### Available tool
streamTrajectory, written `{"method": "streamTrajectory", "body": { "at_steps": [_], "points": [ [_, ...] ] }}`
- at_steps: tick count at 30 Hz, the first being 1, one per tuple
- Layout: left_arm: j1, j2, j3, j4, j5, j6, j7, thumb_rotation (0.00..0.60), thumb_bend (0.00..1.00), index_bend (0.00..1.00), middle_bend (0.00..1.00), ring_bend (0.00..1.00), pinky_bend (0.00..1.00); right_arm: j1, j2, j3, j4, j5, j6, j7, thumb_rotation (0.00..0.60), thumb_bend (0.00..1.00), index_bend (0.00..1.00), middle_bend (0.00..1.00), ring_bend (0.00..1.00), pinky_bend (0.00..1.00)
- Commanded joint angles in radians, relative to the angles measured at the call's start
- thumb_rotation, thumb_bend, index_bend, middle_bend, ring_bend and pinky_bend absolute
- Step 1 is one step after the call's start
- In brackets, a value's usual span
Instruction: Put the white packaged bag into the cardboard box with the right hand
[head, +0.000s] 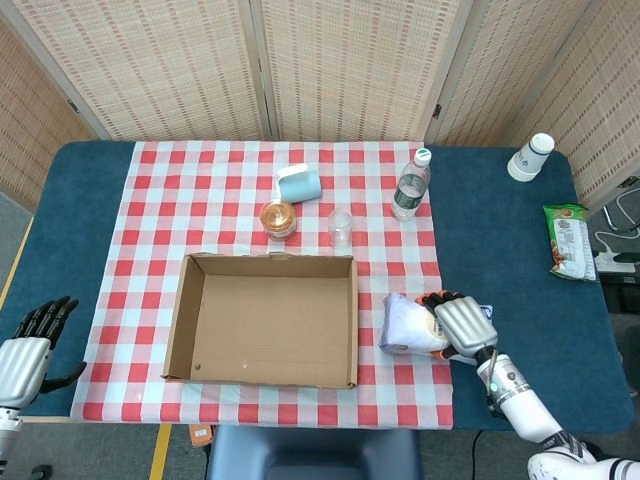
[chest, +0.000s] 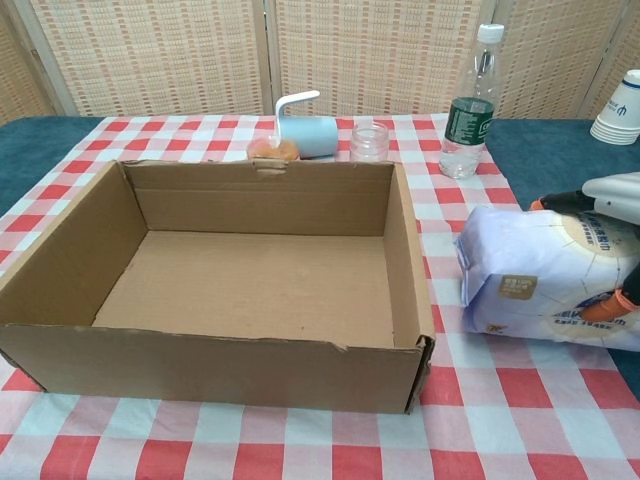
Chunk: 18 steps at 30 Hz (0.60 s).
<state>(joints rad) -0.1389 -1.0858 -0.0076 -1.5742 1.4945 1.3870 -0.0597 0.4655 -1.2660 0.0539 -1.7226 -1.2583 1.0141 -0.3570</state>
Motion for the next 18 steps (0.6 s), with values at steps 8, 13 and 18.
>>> {"method": "streamTrajectory", "body": {
  "at_steps": [8, 13, 18],
  "points": [
    [-0.003, -0.002, 0.000, 0.000, -0.002, -0.006, 0.004, 0.600, 0.24, 0.00, 0.00, 0.00, 0.10, -0.031, 0.183, 0.010, -0.215, -0.044, 0.118, -0.093, 0.600, 0.03, 0.38, 0.27, 0.24, 0.41],
    [-0.002, 0.003, 0.003, -0.008, 0.002, -0.005, 0.015, 0.600, 0.24, 0.00, 0.00, 0.00, 0.10, -0.030, 0.297, 0.052, -0.387, -0.042, 0.176, -0.163, 0.600, 0.03, 0.39, 0.28, 0.25, 0.43],
    [0.000, 0.010, 0.005, -0.019, 0.007, 0.000, 0.014, 0.600, 0.24, 0.00, 0.00, 0.00, 0.10, 0.019, 0.325, 0.101, -0.515, 0.019, 0.162, -0.226, 0.600, 0.03, 0.39, 0.29, 0.25, 0.43]
  ]
}}
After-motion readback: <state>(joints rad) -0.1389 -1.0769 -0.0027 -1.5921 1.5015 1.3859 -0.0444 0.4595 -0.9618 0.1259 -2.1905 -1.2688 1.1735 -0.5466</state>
